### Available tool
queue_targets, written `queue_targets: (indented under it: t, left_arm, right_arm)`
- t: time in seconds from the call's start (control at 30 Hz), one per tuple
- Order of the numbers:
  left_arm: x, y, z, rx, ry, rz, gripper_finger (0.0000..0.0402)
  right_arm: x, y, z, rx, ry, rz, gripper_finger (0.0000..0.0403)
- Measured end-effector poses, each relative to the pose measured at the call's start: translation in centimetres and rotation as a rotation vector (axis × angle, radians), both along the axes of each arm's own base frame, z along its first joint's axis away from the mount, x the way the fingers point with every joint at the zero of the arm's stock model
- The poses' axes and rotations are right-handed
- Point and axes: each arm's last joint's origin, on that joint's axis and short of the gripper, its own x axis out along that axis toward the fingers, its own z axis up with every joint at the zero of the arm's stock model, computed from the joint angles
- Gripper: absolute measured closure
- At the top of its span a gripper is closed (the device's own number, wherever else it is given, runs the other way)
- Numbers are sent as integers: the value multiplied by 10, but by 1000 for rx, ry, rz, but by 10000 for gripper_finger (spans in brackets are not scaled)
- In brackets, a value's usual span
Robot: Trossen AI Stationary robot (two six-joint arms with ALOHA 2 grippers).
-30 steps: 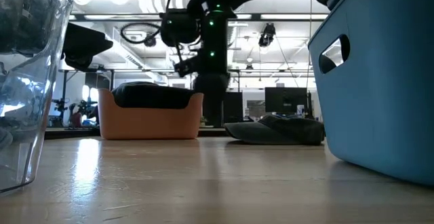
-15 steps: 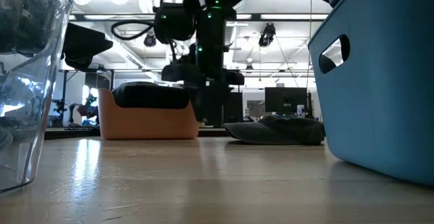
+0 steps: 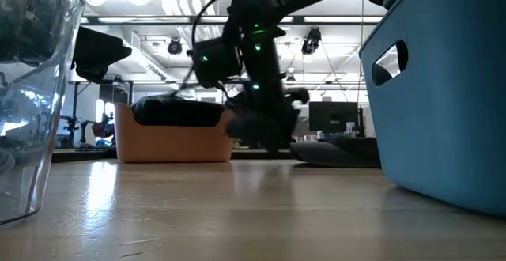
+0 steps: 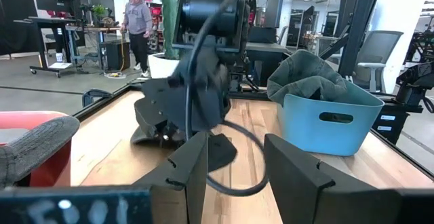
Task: Pick & Place hat
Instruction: Put the black cap into the orange bin
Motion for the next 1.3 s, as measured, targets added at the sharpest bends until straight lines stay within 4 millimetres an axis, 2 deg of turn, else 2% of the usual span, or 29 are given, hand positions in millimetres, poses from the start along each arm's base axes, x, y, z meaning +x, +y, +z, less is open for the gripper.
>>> queue_targets:
  t: [0.23,0.7,1.03,1.3]
  left_arm:
    - [0,0,0,0,0,0,262]
    - [0,0,0,0,0,0,262]
    - [0,0,0,0,0,0,262]
    - [0,0,0,0,0,0,262]
  right_arm:
    - [-20,-2,6,-94,216,1,225]
    - [-20,-5,2,-100,223,21,225]
    - [-41,-17,-26,-129,327,-100,225]
    - [-50,-9,-21,-197,323,-114,225]
